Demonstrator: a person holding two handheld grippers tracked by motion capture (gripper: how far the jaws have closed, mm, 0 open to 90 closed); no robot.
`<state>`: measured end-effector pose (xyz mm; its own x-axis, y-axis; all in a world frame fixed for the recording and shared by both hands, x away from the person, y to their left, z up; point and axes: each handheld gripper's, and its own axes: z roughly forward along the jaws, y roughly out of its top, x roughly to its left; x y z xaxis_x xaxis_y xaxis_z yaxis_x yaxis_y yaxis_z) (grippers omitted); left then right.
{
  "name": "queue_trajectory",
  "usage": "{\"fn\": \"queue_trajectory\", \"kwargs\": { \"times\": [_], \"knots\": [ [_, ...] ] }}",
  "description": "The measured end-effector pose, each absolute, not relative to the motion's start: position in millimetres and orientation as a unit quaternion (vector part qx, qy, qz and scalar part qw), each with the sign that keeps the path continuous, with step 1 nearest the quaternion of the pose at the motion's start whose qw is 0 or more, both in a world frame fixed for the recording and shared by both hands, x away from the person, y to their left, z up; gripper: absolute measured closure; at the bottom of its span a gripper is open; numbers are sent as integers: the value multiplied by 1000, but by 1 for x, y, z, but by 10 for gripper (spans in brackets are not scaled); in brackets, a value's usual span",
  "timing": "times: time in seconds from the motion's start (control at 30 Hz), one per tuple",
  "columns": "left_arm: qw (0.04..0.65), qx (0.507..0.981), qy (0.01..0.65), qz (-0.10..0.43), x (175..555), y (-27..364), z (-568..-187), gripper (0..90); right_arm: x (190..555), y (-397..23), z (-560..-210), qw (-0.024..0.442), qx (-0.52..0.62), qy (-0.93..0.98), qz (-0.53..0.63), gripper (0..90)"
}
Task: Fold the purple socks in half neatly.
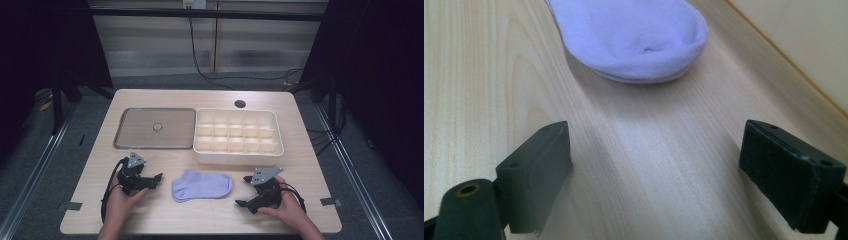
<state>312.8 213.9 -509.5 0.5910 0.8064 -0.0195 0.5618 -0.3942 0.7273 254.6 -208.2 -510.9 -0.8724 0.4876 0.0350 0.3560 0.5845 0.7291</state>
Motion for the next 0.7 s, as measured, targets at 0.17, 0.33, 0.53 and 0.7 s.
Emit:
{"fn": "queue_trajectory", "kwargs": {
  "times": [0.17, 0.33, 0.53, 0.7],
  "knots": [
    [359, 815, 420, 172, 313, 214, -510, 153, 255, -208, -511, 85, 237, 887, 388, 126],
    [358, 817, 419, 171, 312, 213, -510, 147, 255, -208, -511, 85, 237, 887, 388, 126],
    [358, 817, 419, 170, 312, 214, -509, 147, 255, -208, -511, 86, 237, 886, 388, 127],
    [357, 816, 420, 171, 312, 214, -509, 152, 255, -208, -511, 86, 240, 885, 389, 134]
  ]
}}
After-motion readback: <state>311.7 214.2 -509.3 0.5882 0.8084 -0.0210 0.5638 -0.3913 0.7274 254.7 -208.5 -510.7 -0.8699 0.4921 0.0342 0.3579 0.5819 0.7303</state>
